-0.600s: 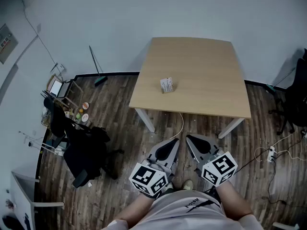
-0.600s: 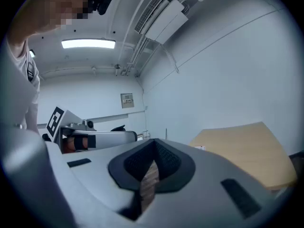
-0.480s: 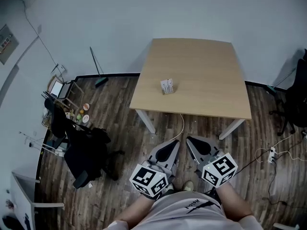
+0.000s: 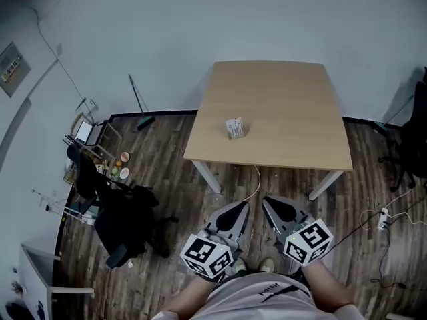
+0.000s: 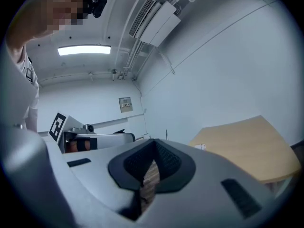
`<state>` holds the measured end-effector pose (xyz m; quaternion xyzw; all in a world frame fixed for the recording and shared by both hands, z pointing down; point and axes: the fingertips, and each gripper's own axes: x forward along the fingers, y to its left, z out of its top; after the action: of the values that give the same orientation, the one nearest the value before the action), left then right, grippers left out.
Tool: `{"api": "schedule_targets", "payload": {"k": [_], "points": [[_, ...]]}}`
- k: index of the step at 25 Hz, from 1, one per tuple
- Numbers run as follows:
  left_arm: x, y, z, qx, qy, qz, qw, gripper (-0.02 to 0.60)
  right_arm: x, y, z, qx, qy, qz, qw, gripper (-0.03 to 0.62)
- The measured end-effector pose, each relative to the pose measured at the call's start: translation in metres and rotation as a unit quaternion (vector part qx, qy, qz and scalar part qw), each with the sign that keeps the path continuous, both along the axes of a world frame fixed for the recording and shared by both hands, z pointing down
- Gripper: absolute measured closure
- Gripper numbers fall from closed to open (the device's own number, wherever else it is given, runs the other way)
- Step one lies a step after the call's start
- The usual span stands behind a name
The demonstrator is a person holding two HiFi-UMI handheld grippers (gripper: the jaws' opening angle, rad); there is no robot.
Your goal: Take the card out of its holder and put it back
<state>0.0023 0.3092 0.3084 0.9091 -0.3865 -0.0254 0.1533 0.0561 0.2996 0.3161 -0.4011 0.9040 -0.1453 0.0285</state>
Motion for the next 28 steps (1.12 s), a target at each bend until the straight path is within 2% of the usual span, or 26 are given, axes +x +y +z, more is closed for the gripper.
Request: {"api": "schedule_targets", "payload": {"k": [18,28], "points": [[0.008,-0.004,0.005,0.008,-0.031,-0.037,0.9988,0.569,0.034,-0.001,0.008,-0.007,-0.036,-0.021,0.999,0.582],[-0.004,-0.062,0.030,-0.009,-0.028,-0.030,0.9991,0.569,0.023,-0.050,0.030,-0.033,-0.023,-0.016,0.999,0.582]]}}
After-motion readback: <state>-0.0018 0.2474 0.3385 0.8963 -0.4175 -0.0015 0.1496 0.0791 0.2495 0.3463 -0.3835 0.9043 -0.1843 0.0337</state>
